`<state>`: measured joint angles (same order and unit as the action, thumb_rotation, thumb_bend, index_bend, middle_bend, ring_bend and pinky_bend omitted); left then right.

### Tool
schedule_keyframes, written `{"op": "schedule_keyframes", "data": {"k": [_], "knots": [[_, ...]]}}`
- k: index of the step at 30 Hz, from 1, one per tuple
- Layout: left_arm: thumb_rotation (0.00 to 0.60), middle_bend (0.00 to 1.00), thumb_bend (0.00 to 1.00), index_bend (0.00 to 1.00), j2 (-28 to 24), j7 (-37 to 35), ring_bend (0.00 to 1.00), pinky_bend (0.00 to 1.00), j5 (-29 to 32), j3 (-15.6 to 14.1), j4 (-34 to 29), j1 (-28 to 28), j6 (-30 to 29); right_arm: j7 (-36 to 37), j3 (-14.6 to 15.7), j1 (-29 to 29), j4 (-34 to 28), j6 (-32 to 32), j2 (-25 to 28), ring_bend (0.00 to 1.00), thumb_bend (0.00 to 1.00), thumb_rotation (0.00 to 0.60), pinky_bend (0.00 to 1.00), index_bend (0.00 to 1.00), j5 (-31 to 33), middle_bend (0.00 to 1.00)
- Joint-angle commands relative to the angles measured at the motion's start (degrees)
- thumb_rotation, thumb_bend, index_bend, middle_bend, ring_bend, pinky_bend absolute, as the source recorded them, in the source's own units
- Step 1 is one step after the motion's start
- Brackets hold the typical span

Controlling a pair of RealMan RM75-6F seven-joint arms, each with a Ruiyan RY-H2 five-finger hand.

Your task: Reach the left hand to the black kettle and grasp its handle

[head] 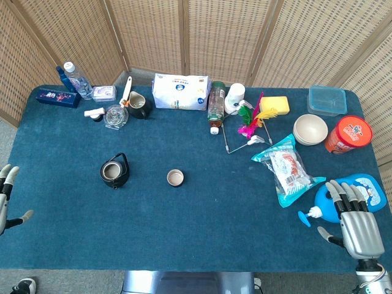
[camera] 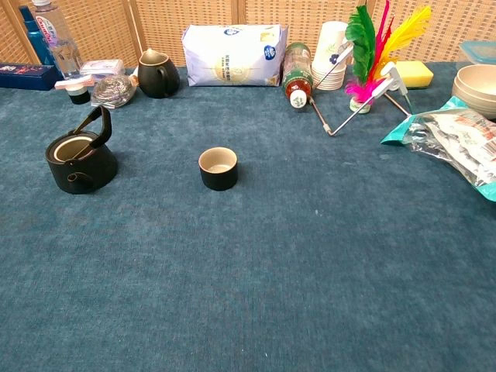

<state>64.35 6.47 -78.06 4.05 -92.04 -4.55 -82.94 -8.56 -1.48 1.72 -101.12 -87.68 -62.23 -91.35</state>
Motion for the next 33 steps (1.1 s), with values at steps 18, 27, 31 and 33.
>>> {"op": "schedule_keyframes", "data": {"k": [18, 27, 31, 33], "knots": [[0.600, 0.00, 0.03, 0.00, 5.59, -11.71, 0.00, 0.02, -16.39, 1.15, 17.04, -13.37, 5.77, -1.61, -3.39, -0.60, 0.83, -2.96, -1.35, 0.00, 0.00, 0.600, 0.00, 0.00, 4.35, 0.00], [0.600, 0.00, 0.03, 0.00, 10.40, -11.32, 0.00, 0.07, -20.49, 2.67, 24.36, -25.57, 15.23, -4.47, -4.58, -0.61, 0.44, -3.79, -1.89, 0.00, 0.00, 0.600, 0.00, 0.00, 5.84, 0.00], [0.600, 0.00, 0.03, 0.00, 12.99, -10.40, 0.00, 0.07, -20.45, 3.03, 27.05, -29.58, 19.27, -5.16, -5.00, -0.61, 0.09, -3.43, -1.76, 0.00, 0.00, 0.600, 0.00, 0.00, 7.29, 0.00], [0.600, 0.00, 0.03, 0.00, 14.17, -10.27, 0.00, 0.07, -20.13, 3.04, 28.36, -31.13, 20.96, -5.15, -5.28, -0.63, -0.08, -3.25, -1.65, 0.00, 0.00, 0.600, 0.00, 0.00, 8.14, 0.00]]}}
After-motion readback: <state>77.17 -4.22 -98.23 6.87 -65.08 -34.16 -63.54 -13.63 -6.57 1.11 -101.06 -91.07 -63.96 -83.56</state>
